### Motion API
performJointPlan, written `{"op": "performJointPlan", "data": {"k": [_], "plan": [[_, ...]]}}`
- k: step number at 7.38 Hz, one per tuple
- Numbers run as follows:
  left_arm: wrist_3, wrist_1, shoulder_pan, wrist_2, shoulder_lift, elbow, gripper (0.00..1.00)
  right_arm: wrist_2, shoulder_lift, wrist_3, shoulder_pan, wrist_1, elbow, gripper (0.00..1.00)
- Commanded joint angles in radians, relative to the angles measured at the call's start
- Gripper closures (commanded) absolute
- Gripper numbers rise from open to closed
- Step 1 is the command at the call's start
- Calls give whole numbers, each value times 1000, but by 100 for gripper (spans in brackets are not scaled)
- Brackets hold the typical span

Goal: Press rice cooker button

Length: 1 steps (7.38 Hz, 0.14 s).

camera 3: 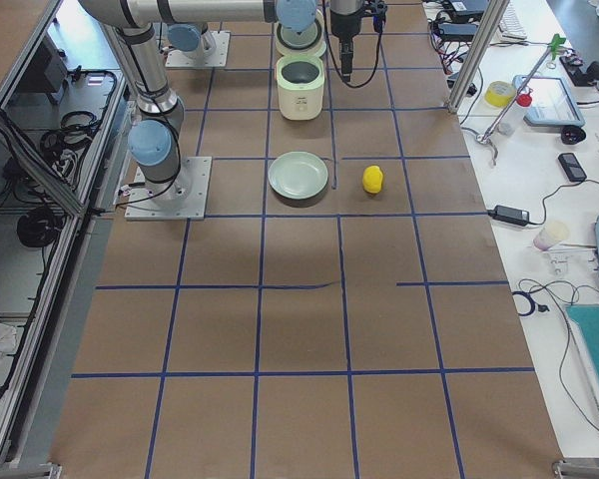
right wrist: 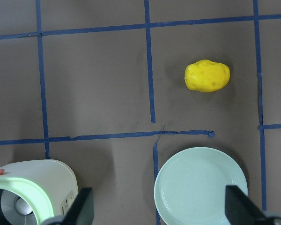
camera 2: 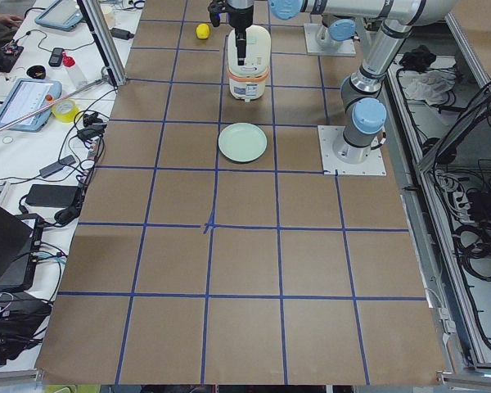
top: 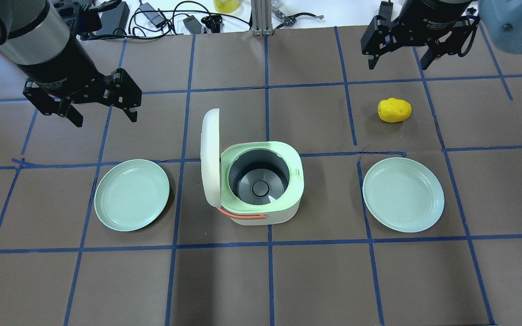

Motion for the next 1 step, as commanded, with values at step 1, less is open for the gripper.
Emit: {"op": "performJointPlan", "data": {"k": [1], "plan": [[-2, 0, 0, 0, 0, 0, 0, -2, 0, -1, 1, 0, 0, 0]]}}
